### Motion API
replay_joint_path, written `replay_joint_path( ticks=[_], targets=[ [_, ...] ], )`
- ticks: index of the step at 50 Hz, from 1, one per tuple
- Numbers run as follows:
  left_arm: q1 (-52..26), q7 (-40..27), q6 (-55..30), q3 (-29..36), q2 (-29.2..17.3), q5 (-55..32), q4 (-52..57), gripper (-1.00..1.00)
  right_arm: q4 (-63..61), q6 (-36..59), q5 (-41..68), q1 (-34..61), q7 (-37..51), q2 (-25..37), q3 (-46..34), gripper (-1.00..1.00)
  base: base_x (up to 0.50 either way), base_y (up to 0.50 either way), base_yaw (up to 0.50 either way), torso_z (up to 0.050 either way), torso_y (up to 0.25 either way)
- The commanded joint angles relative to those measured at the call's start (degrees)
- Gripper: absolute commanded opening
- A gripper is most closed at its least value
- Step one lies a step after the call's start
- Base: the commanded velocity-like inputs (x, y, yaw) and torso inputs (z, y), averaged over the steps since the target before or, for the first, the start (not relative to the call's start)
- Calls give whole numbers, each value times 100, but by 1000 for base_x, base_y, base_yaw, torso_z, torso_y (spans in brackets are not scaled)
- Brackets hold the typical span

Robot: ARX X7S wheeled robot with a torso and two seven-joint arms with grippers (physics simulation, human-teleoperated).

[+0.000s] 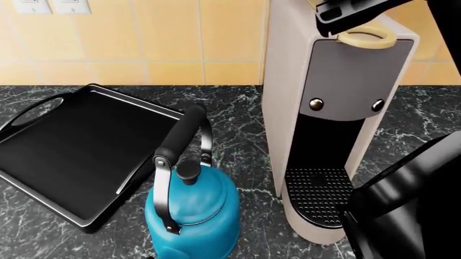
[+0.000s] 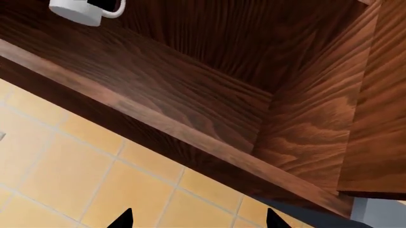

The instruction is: Pick the kettle from the counter and place it on the tray. Then pick the mug from the cabinet and place it on the tray. Then close the cabinet doors.

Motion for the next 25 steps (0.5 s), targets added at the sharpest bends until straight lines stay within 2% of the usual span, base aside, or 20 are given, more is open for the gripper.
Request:
replay_joint_path(
  ticks=[1,6,25],
  targets=[
    [-26,-61,181,-529,2,490,115,-100,8,-30,94,-16,92,-20,16,100,0,0,0,0,0],
    [-26,-29,160,-531,2,540,109,-100,36,-18,132,-20,132,-15,-1,100,-99,0,0,0,0],
    [-26,101,109,-729,2,816,68,-100,104,2,197,13,166,-32,-38,100,-424,0,0,0,0]
  ],
)
